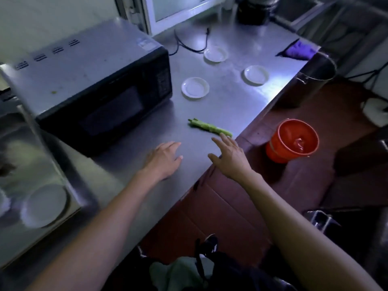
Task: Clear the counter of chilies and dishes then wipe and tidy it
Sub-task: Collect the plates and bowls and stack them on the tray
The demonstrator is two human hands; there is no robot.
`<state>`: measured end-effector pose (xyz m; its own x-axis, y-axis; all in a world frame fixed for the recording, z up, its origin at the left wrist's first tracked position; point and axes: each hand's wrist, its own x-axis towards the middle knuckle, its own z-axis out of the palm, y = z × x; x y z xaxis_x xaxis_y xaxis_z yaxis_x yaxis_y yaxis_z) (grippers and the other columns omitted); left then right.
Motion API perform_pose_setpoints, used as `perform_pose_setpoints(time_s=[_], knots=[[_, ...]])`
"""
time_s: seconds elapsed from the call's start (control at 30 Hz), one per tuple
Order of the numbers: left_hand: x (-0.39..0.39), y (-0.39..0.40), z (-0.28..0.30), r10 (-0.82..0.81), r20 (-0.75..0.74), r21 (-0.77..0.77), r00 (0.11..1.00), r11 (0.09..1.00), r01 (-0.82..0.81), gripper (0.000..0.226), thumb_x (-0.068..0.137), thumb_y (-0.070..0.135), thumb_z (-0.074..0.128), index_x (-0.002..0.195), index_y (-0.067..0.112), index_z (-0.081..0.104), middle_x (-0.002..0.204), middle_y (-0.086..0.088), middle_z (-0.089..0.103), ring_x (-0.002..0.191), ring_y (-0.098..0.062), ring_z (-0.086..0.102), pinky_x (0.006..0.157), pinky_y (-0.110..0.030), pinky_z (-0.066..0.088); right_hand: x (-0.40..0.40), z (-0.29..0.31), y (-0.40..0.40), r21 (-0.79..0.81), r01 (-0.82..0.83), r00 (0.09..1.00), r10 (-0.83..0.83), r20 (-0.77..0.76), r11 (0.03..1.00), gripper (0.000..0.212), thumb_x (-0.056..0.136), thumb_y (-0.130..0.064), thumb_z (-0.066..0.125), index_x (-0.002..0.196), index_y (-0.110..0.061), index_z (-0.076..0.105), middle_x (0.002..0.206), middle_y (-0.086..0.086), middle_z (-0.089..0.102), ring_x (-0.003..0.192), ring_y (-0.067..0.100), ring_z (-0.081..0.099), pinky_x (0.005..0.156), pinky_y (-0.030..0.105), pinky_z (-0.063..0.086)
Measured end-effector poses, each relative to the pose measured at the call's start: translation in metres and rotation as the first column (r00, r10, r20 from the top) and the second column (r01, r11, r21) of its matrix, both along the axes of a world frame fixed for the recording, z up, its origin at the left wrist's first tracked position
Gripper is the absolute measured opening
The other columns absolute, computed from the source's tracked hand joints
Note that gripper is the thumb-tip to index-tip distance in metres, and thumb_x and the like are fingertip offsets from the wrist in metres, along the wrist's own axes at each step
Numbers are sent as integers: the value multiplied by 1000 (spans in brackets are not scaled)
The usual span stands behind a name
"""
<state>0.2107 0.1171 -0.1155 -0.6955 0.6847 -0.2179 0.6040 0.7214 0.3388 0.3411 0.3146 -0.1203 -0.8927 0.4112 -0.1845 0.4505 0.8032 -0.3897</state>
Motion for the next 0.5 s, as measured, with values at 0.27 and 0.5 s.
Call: perform_pose_setpoints(time_s=[0.27,0.5], knots=[[41,125,1,-133,-20,-31,991,991,132,57,97,43,50,150,24,40,154,-1,42,140,-22,40,114,-39,34,60,1,96,-10,104,992,-105,-71,994,61,93,-44,58,148,-27,39,157,4,33,147,28,25,110,48,35],[54,175,-7,-214,0,-55,977,975,214,57,97,41,52,150,25,40,154,2,41,140,-21,39,113,-42,36,77,-11,136,-40,173,984,-174,-25,984,66,94,-46,56,153,-31,31,165,3,20,152,25,16,117,47,30]])
